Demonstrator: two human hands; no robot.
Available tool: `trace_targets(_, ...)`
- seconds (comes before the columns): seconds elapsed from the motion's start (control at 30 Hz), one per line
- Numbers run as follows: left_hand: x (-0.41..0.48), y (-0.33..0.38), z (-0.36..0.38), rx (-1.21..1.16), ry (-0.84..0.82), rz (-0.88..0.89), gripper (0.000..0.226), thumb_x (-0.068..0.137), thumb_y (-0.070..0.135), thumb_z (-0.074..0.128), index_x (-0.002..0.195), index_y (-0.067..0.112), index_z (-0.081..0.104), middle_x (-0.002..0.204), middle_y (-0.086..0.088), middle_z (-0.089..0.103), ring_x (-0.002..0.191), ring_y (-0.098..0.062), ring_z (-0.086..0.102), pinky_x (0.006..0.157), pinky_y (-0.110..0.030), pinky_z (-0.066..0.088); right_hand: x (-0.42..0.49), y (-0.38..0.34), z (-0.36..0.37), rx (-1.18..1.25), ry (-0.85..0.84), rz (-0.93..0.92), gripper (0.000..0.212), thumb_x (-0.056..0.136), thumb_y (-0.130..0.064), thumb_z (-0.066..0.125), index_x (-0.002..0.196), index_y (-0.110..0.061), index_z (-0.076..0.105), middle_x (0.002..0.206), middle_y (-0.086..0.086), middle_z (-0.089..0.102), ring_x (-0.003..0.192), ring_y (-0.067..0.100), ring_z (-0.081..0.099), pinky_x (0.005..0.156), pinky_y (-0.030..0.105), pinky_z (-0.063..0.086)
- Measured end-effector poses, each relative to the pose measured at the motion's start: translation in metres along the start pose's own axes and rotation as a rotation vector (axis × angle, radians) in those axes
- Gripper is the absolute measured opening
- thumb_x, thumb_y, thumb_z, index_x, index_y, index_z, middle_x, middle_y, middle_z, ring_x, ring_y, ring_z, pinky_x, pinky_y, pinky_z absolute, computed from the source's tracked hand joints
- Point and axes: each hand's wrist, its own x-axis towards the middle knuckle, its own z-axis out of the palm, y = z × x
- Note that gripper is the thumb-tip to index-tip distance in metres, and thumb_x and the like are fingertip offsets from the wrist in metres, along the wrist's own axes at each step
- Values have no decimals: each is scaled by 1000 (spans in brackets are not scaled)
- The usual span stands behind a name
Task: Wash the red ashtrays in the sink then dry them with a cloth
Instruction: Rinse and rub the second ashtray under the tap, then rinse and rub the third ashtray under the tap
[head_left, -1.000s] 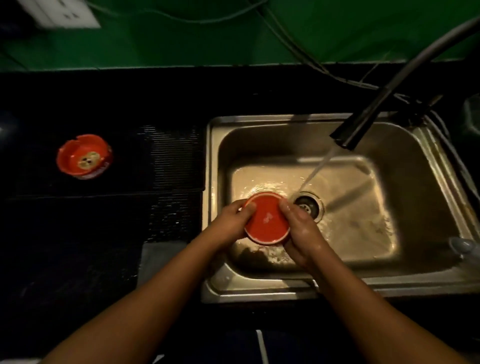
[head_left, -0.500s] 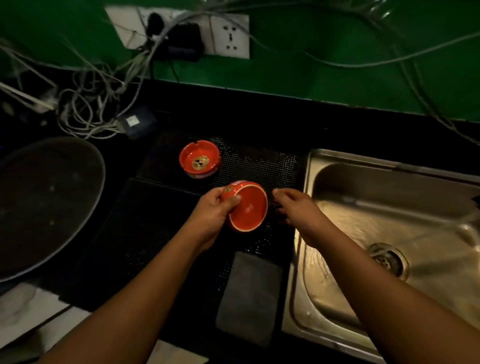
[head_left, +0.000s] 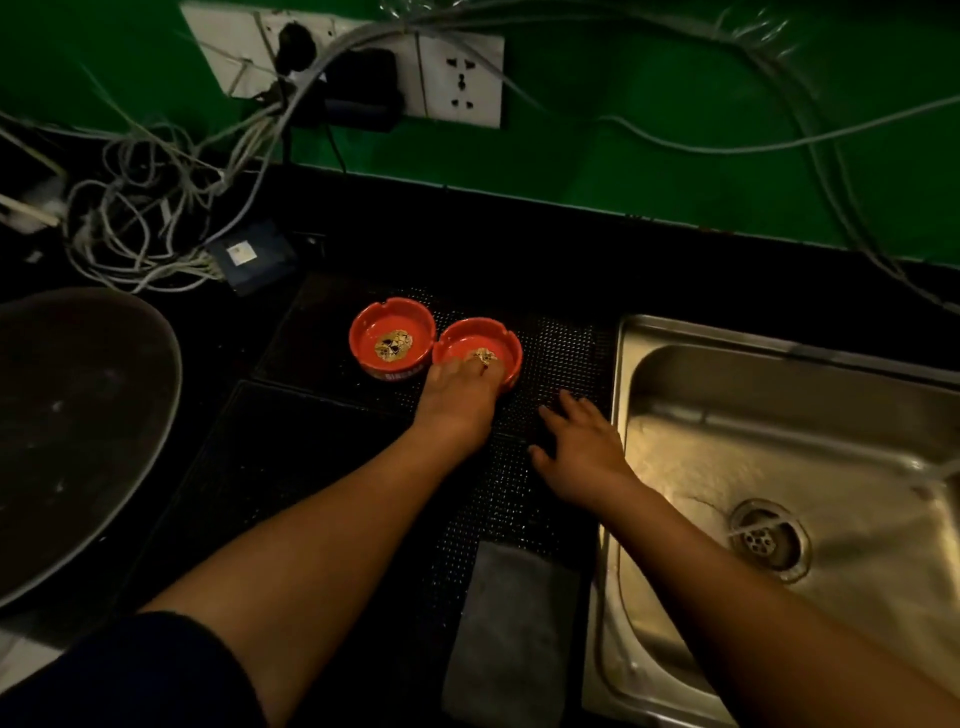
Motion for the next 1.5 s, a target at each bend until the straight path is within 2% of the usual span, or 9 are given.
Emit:
trace_targets(0.13, 5, 0, 12, 79, 13, 39, 43, 96, 21, 41, 137, 14, 33, 141, -10, 38, 129, -33, 33, 111, -44, 20, -3, 1, 3, -70, -31, -9, 67, 96, -48, 41, 153, -26, 14, 162, 5, -3, 148, 28, -2, 118, 41, 7)
trace_targets(0.37, 21, 4, -6, 68, -75, 43, 47, 96, 31, 44, 139, 13, 34, 142, -13, 37, 130, -35, 32, 112, -47, 17, 4, 14, -46, 210, 101, -2, 41, 92, -38, 53, 129, -21, 58, 137, 6, 52, 125, 27, 49, 103, 39, 42)
trace_targets(0.53, 42, 54, -64, -24, 62, 21, 57, 90, 48, 48, 139, 23, 34, 139, -9, 43, 130, -35, 34, 114, -50, 17, -10, 49, -125, 309, 352, 19, 30, 92, -25, 58, 118, -13, 66, 123, 8, 62, 112, 24, 58, 93, 26, 40)
trace_targets(0.73, 65, 147, -176, -237, 415, 272, 39, 89, 44, 50, 124, 26, 51, 124, -3, 58, 119, -32, 45, 102, -40, 31, -37, 94, -242, 247, 684, 30, 28, 92, -27, 58, 114, -12, 67, 119, 10, 64, 115, 23, 55, 95, 24, 36)
trace_targets(0.97, 89, 223, -270, -335, 722, 416, 40, 88, 35, 56, 126, 23, 51, 128, -8, 43, 117, -32, 38, 100, -41, 32, -56, 126, -333, 173, 901, 5, 36, 91, -31, 57, 124, -19, 60, 131, 6, 51, 123, 26, 46, 105, 39, 38)
trace_targets(1.13, 129, 230, -306, -225, 627, 132, 54, 89, 45, 51, 138, 27, 35, 143, -14, 23, 126, -38, 28, 106, -48, 26, -47, 131, -355, 17, 771, 114, 64, 93, -40, 52, 149, -27, 27, 158, 1, 18, 145, 25, 13, 113, 48, 21)
trace_targets(1.23, 146, 226, -314, -252, 575, -13, 51, 91, 50, 50, 134, 26, 40, 141, -19, 26, 127, -39, 30, 105, -48, 27, -40, 136, -355, 15, 759, 128, 64, 93, -40, 51, 150, -28, 24, 158, 0, 19, 145, 25, 10, 113, 48, 21)
trace_targets(1.37, 152, 224, -312, -308, 611, 0, 48, 90, 50, 54, 130, 24, 46, 129, -18, 49, 120, -38, 45, 99, -49, 34, -39, 143, -351, 43, 801, 69, 62, 93, -36, 51, 150, -27, 27, 158, -1, 22, 145, 25, 11, 117, 47, 20)
trace_targets(1.5, 140, 216, -306, -391, 648, 63, 42, 87, 49, 59, 121, 25, 51, 126, -14, 51, 117, -34, 48, 96, -49, 35, -40, 144, -348, 102, 781, 39, 59, 94, -37, 51, 148, -24, 31, 159, -2, 20, 147, 21, 12, 119, 45, 18)
